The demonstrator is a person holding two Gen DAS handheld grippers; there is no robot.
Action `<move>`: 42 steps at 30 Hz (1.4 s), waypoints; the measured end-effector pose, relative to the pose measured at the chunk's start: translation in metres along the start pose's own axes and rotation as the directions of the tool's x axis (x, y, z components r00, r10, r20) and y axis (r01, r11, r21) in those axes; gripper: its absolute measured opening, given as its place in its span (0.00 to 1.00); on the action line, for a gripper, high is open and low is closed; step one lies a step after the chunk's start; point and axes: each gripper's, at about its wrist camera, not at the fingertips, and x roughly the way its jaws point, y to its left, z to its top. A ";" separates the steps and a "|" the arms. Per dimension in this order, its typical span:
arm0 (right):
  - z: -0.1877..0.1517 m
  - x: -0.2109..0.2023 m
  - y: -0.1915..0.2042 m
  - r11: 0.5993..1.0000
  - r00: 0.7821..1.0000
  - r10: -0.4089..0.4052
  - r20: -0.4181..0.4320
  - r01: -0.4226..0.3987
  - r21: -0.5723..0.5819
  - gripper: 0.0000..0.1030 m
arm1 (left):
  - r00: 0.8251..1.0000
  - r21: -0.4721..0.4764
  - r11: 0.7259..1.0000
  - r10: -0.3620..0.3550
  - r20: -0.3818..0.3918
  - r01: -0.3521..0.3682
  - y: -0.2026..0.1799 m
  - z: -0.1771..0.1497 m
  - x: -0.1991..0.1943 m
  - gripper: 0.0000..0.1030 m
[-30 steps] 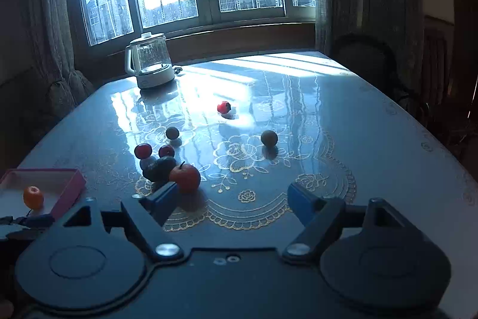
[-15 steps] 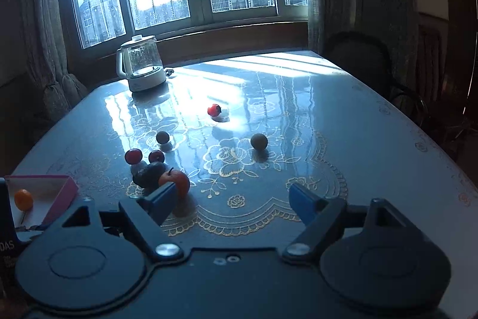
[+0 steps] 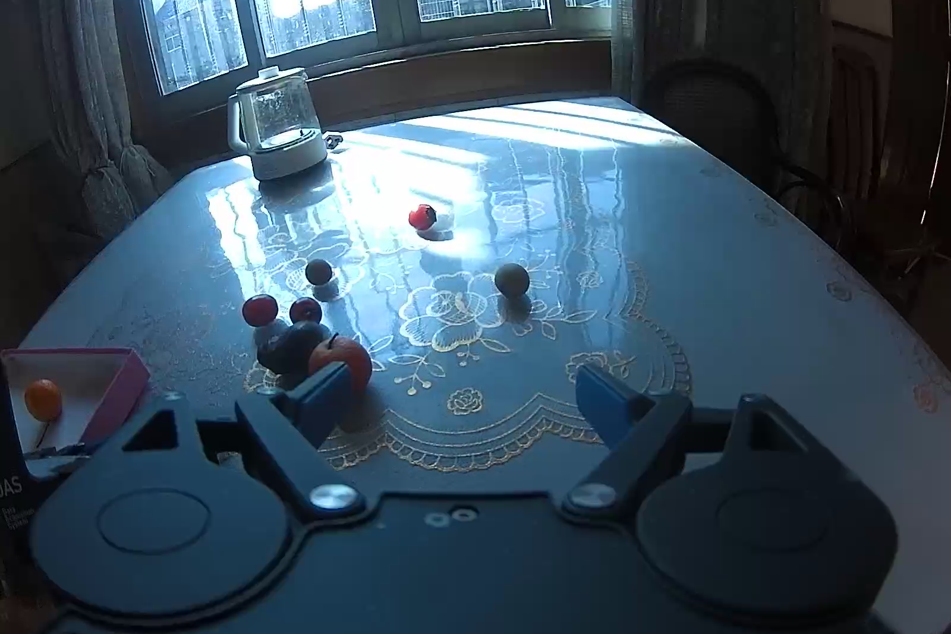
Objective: Organize fruits
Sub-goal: 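Reach the left tool to the dark persimmon and grasp it, then carry the persimmon into the tray with the left tool while the right tool reaches toward an orange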
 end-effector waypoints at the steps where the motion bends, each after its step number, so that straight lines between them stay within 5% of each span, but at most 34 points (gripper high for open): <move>1: 0.000 0.000 0.000 1.000 1.000 -0.001 0.000 0.001 0.000 0.80 | 1.000 -0.001 1.000 -0.007 -0.002 0.007 0.000 0.001 0.000 0.56; 7: 0.000 0.000 0.001 1.000 1.000 0.002 0.002 -0.002 -0.001 0.80 | 1.000 -0.014 1.000 0.013 -0.007 -0.013 0.002 0.002 0.000 0.44; 24: 0.001 -0.005 0.006 1.000 1.000 0.007 0.013 -0.007 0.003 0.80 | 0.999 -0.021 1.000 -0.023 0.023 0.023 0.012 0.011 -0.027 0.44; 33: 0.007 -0.006 0.037 0.999 0.998 0.048 0.035 -0.048 -0.012 0.80 | 0.996 -0.080 0.996 0.038 0.086 -0.031 0.076 0.032 -0.051 0.44; 42: 0.004 -0.002 0.083 0.997 0.997 0.072 0.026 -0.072 -0.032 0.80 | 0.992 -0.134 0.982 0.129 -0.016 -0.130 0.144 0.019 -0.015 0.44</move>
